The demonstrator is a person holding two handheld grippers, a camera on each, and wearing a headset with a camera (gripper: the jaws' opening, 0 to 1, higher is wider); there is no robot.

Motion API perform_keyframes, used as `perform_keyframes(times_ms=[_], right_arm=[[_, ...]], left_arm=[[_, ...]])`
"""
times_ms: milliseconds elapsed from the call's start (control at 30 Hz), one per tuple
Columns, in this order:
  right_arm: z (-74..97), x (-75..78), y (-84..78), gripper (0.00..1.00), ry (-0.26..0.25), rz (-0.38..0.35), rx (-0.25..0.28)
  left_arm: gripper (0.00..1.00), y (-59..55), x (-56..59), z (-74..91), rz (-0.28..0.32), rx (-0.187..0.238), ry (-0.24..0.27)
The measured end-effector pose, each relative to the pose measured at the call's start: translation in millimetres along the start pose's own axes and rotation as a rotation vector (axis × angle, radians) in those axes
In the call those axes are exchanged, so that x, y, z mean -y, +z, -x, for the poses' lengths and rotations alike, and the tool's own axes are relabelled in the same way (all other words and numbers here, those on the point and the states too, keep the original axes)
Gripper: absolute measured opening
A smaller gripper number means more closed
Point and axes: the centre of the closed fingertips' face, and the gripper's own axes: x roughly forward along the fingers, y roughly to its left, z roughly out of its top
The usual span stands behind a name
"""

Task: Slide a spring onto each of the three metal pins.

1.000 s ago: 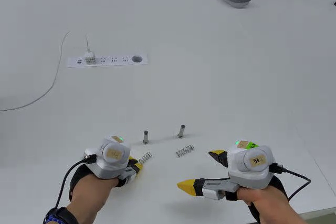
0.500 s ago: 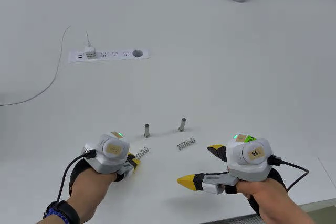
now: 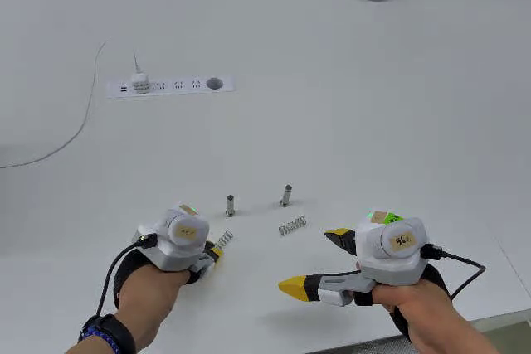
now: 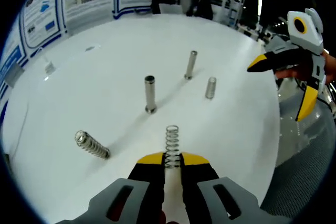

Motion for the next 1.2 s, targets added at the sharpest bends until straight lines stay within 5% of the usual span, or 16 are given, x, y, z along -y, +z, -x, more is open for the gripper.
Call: perform_keyframes(times_ms=[633, 1200], right_arm=[[-2.1, -7.5, -4.0, 0.81, 0.027, -0.016, -0.012], [-2.1, -14.1, -0.4, 0.77, 0.056, -0.014, -0.003]], left_arm=[[0.10, 4.2, 22.6, 28.9, 0.009, 0.055, -0.060], [0.10, 27.9, 38.6, 48.8, -0.061, 0.102, -0.110]])
